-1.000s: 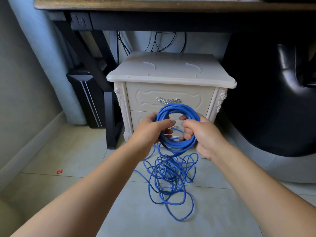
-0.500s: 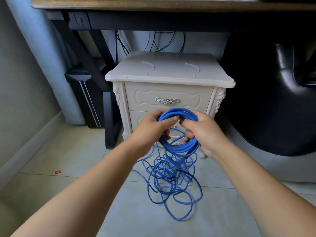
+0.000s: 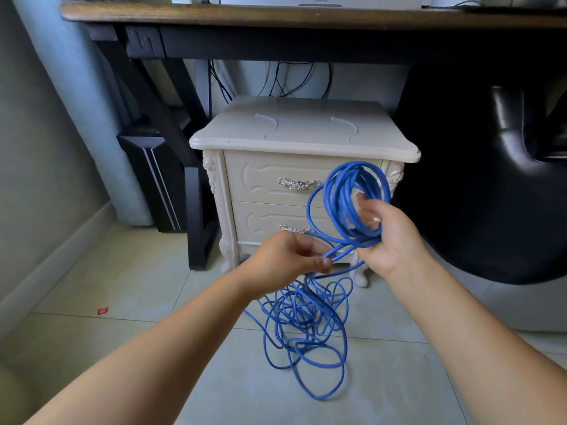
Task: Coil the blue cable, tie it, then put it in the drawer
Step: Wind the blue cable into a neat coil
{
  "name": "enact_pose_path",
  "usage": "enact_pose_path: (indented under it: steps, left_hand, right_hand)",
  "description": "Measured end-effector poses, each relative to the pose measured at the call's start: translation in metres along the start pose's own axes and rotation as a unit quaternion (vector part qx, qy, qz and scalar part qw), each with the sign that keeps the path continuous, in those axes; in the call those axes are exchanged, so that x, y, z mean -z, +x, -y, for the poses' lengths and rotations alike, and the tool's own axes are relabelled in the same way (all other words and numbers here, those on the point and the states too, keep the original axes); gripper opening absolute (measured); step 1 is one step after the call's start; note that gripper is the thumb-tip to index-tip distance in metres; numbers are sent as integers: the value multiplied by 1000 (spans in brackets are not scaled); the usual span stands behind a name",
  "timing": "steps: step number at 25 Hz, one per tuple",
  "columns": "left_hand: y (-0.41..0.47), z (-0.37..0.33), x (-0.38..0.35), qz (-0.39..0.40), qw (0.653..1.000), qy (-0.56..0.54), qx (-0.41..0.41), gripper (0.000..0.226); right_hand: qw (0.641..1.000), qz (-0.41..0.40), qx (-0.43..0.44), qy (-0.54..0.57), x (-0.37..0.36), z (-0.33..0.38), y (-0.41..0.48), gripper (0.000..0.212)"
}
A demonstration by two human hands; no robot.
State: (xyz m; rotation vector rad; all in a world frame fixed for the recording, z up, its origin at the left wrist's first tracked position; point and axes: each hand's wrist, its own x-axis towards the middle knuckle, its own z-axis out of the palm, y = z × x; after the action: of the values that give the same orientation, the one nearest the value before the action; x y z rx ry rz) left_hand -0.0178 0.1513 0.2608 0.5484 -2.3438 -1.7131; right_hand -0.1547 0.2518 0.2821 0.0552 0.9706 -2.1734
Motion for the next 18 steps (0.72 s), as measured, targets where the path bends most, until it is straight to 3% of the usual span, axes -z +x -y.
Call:
enact_pose_path:
  steps: [2,4,6,8,10,13,16,18]
  left_hand:
    - [0,-3,7,-19,993,-113,35,11]
    - [1,-5,18,-45,965,-247,74,13]
    - [1,-7,30,-45,939,-329,86,14]
    - [-1,-12,35,-22,939,-333,82,14]
    - [-3,-16,31,1,962,-265,59,17]
    - [-7,-21,22,-16,995,-97,-24,25]
    - [-11,-21,12,-55,984,113,-128,27]
    - [-11,-19,6,-72,968,175,-165,27]
  right_hand:
    - [999,39,-26,16,7,8,1,28]
    - [993,90,-54,-44,11,17,-1,23]
    - [978,112,-75,-160,13,20,-3,20]
    - [944,108,-47,-307,12,16,-6,22]
    - [904,94,-2,-416,15,6,-7,22]
    - [864,43,72,-497,20,-5,0,23]
    - [837,50,135,-529,14,-13,-3,25]
    - [839,81,145,-518,10,-21,-7,31]
